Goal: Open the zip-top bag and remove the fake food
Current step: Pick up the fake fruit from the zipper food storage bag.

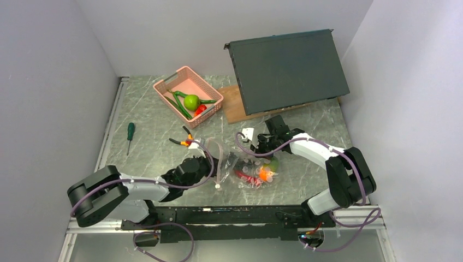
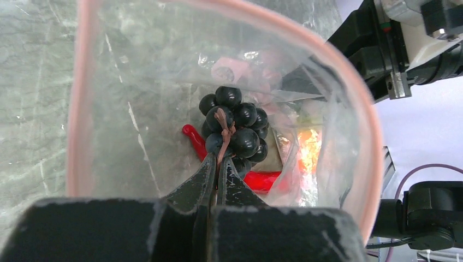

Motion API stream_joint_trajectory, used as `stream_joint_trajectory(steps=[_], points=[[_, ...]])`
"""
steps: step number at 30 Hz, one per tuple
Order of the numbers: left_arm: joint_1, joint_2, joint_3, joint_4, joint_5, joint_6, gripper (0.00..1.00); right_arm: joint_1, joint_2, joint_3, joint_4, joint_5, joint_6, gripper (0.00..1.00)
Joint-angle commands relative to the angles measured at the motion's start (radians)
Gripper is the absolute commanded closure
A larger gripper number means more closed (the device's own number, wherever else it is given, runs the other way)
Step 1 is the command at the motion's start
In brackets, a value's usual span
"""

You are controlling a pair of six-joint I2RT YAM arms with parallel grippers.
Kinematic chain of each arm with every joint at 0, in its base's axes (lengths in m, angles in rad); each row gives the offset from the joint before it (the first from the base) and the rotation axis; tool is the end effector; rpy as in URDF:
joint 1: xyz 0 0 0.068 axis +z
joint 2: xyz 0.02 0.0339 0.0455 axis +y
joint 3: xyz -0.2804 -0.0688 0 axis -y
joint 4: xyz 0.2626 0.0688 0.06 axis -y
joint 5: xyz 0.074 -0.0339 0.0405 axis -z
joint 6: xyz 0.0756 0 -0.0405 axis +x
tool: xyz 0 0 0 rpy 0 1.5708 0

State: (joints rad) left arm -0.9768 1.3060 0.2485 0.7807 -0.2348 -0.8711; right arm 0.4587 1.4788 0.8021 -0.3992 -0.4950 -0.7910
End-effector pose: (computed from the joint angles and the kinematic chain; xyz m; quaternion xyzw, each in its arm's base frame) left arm 0.1655 -0.2137 0.1445 -0.0286 0.7950 -0.4214 0.4354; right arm 0.2560 0.1665 0.1514 -0.5985 0.7273 0.1950 0.2735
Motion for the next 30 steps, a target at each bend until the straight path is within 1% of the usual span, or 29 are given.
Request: stream_joint_trajectory(steps=[1,14,21,30], points=[[0.0,-0.078,-0.019,-0.011,-0.04,0.03,1.0,-0.008,0.004,0.014,-0.003,0.028,0.006,1.0],[0.0,-0.341,-0.052,-0.231,-0.126,0.085,1.0,-0.009,0.003,0.014,-0.006,0.027,0.005,1.0],[-0.001,-0.466,-0.044,-0.352,-0.182,0.125,1.0,-0.012,0.003,0.016,-0.009,0.023,0.004,1.0],[0.001,-0.544,-0.011,-0.454,-0.204,0.162,1.0,-0.011,0.003,0.016,-0.013,0.021,0.0,1.0]])
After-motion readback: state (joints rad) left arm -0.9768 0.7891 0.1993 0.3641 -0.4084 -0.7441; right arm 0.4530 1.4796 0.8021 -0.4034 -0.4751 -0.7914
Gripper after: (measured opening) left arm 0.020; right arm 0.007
